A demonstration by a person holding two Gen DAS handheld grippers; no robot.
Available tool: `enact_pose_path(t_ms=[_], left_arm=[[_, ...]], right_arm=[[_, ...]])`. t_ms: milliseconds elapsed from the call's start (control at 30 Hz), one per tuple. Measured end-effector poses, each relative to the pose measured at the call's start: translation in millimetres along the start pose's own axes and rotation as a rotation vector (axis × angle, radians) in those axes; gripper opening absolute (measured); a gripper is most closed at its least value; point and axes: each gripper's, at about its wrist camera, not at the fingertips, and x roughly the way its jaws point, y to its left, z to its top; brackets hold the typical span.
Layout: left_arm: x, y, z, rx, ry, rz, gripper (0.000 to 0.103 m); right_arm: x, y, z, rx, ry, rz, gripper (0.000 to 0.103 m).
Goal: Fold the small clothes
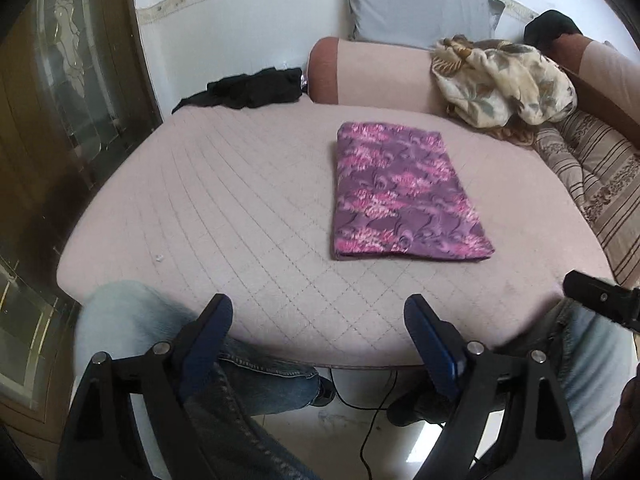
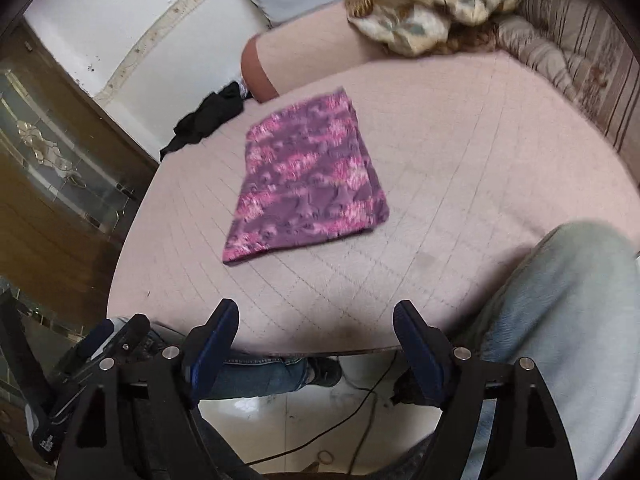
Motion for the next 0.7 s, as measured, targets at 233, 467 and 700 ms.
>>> enact_pose_path(t_ms=[233,467,700], left_arm=[[-41,-4,16,0.004,-0.038,0.002,0.087],[-82,-8,20,0.004,-0.112,-0.017,0.088],[-111,-7,25,0.010,-0.195,-0.002,0.091]], right_arm=[[-62,27,12,-0.071,-0.107,-0.045,0.084],[-105,54,16,-0.143,-0.187,-0.090,0.084],[-125,68,17,-0.196,-0.224,-0.129,0.085]])
